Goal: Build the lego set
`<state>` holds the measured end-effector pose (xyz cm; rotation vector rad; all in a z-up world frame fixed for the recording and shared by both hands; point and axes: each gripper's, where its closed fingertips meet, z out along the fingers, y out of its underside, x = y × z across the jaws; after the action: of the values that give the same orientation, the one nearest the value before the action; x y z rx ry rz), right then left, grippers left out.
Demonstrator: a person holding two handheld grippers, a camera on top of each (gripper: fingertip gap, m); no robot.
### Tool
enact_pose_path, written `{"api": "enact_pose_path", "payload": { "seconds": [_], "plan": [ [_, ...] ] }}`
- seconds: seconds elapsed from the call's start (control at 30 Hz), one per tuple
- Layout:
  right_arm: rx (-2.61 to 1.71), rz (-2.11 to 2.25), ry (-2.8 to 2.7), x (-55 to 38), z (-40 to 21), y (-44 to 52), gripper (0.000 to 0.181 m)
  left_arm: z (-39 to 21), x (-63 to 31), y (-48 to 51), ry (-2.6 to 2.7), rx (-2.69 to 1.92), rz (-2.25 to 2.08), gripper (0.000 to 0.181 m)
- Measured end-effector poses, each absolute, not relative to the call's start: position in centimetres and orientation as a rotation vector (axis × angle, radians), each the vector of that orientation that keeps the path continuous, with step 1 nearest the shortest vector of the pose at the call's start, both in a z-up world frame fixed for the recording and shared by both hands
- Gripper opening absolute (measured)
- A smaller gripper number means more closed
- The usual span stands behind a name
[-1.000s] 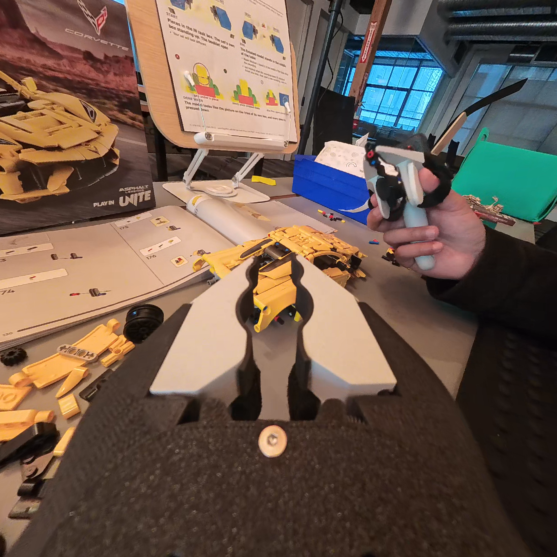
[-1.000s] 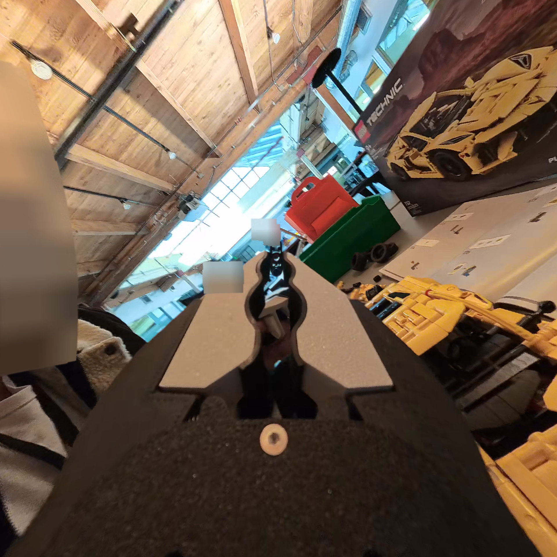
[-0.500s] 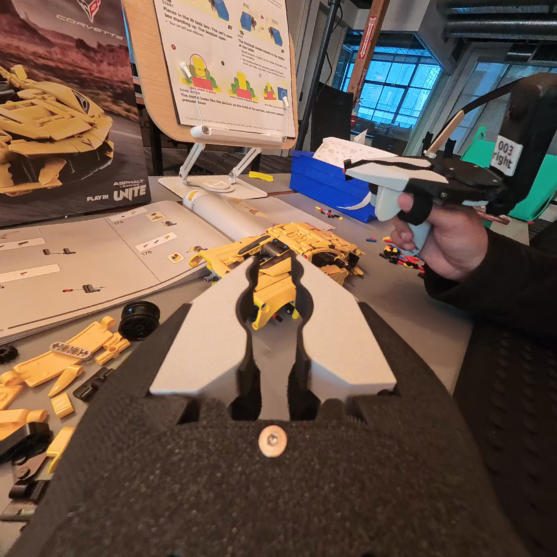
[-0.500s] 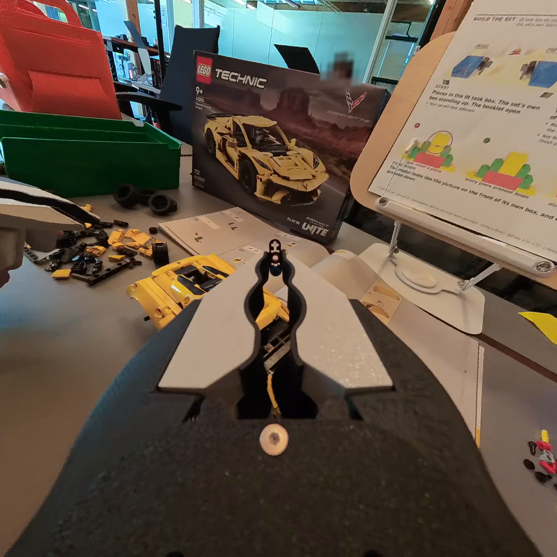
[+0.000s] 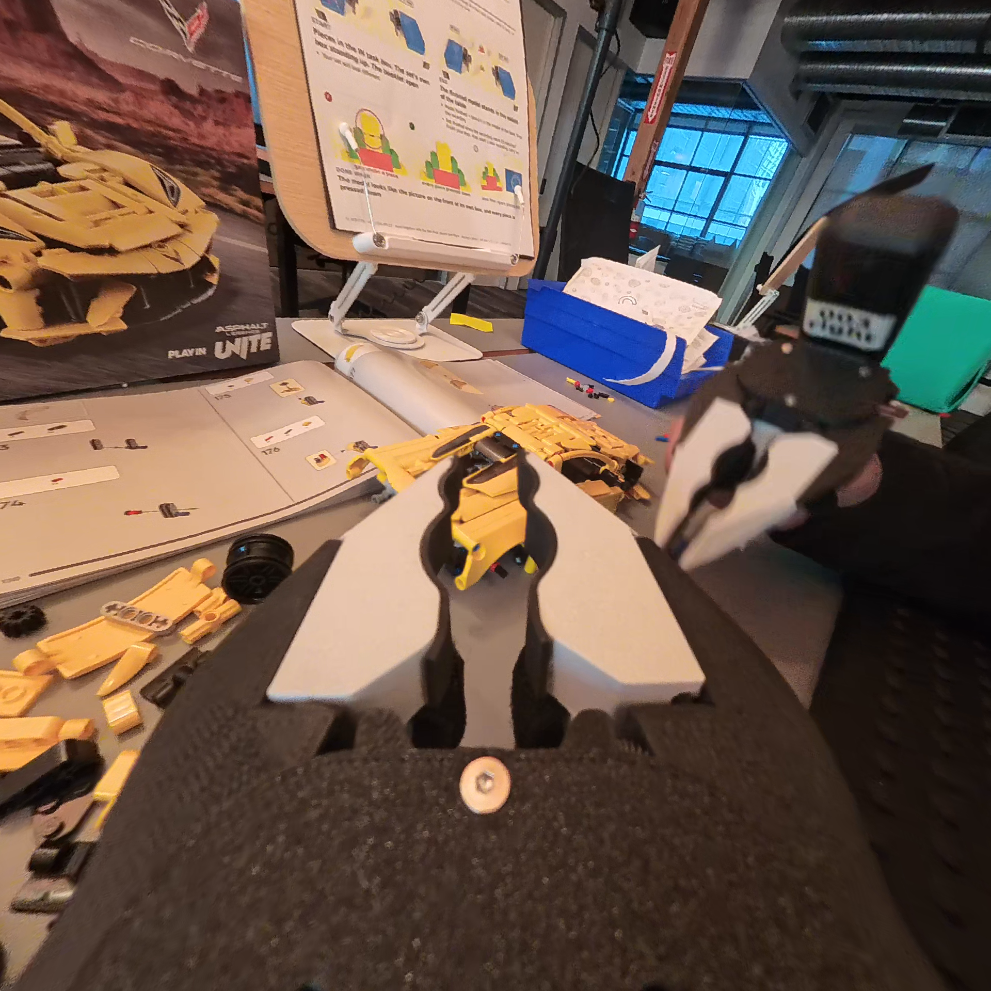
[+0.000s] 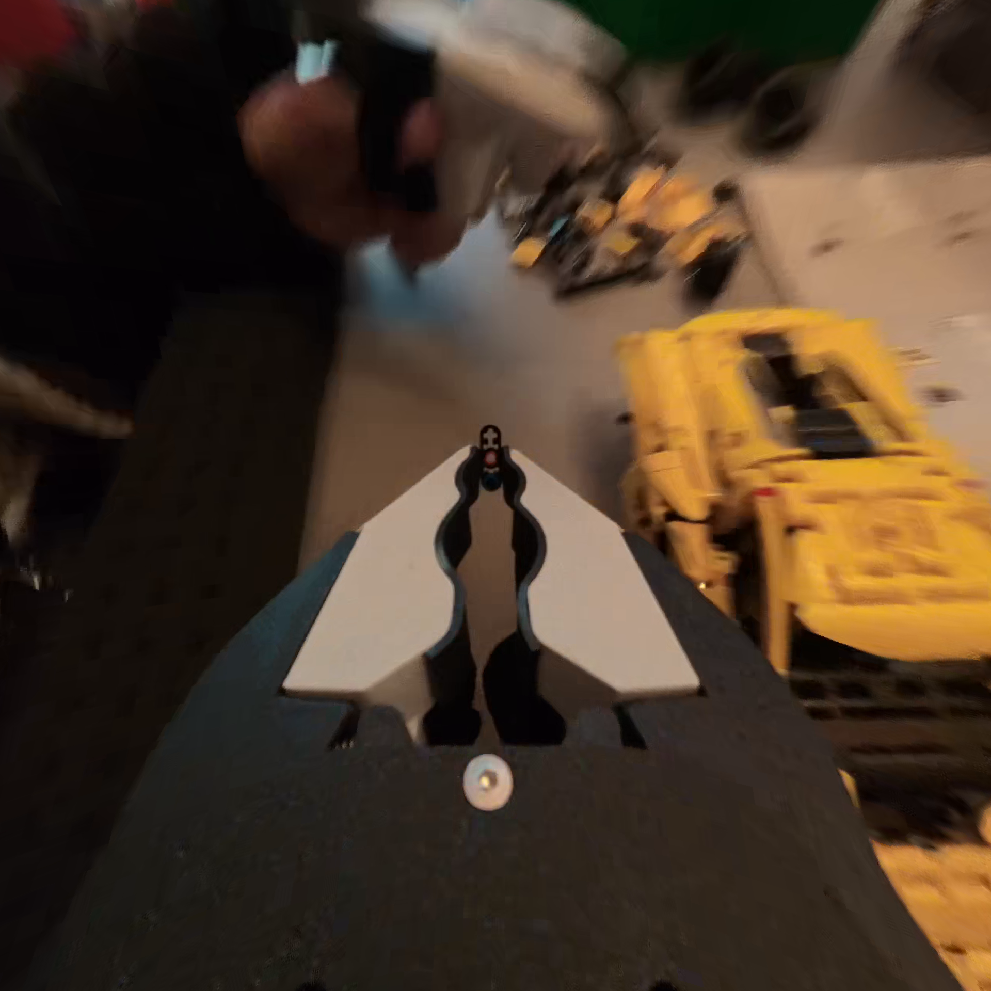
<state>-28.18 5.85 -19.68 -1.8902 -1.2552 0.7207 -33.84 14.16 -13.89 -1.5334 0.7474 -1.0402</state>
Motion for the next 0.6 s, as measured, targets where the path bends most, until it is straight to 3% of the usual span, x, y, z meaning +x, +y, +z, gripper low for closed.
{"api": "enact_pose_path", "payload": {
  "seconds": [0.13, 0.37, 0.6],
  "plan": [
    [-1.999, 0.487, -1.499, -28.0, -24.2, 4.4, 0.006, -13.5, -35.5, 15.7, 0.656, -1.54, -0.95, 0.019],
    [-2.235, 0.197, -1.605, -23.4, -25.2, 3.4, 0.006, -15.0, -47.6, 22.3, 0.33, -1.717, -0.353, 0.011],
    [-2.375, 0.242, -1.526, -21.6, -25.8, 3.3, 0.006, -18.0, -50.3, 21.9, 0.516, -2.059, -0.486, 0.026]
  ]
}}
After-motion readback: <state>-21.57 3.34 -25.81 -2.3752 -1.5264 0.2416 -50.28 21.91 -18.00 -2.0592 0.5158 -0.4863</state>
